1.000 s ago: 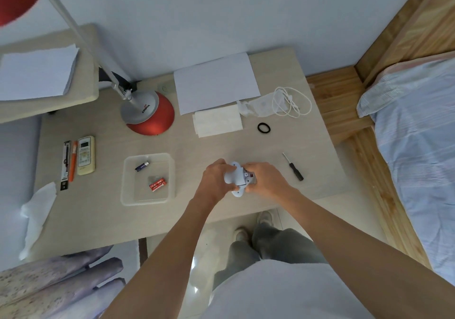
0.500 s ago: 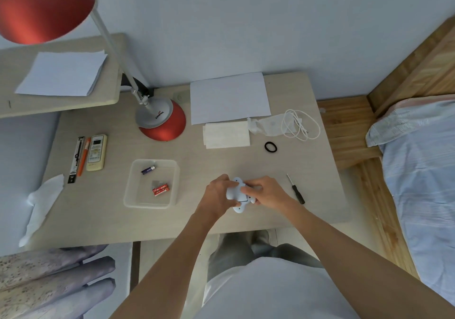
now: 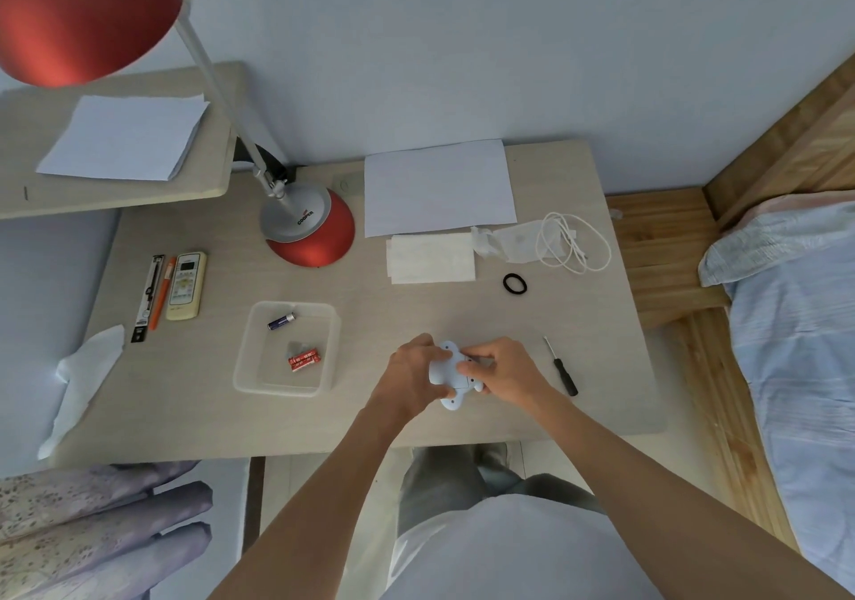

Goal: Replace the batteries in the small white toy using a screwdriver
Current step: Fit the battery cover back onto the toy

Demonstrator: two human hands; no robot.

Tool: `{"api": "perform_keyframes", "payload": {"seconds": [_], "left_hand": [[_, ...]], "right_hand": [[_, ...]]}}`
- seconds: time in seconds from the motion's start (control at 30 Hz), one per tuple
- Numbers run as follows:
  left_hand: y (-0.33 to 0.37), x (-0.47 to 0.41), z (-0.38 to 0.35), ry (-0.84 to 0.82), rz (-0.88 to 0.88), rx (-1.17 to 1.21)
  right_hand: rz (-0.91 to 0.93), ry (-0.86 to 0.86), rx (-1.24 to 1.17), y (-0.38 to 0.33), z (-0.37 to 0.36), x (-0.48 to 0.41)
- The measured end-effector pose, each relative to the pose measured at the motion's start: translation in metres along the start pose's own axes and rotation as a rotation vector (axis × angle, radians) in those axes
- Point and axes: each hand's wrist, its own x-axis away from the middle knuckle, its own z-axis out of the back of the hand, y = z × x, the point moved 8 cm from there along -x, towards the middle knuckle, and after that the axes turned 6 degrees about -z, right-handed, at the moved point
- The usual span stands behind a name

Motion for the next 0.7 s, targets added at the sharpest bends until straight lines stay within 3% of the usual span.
{"api": "perform_keyframes", "payload": {"seconds": [0.2,0.3,0.4,0.53,0.7], "left_hand": [[0.000,0.000,-0.002,-0.008,0.009,0.001],[-0.002,-0.005,-0.002,-0.028,0.042,-0.008],[-0.004,-0.007,-0.001,-0.034,0.048,-0.029],[-0.006,-0.005,-0.003,-0.025,0.052,-0.025],[-0.002,-0.002,-0.003,-0.015,0.052,-0.054]], "right_hand": [[0.035,0.085,0.064,-0.001,0.008,0.007],[-0.050,0.360,0.078,0.021,0.047,0.025],[-0.151,0.587,0.316,0.049,0.088,0.044],[-0.262,0.571,0.615,0.062,0.098,0.049],[-0.347,0.533,0.660,0.074,0.087,0.052]]}}
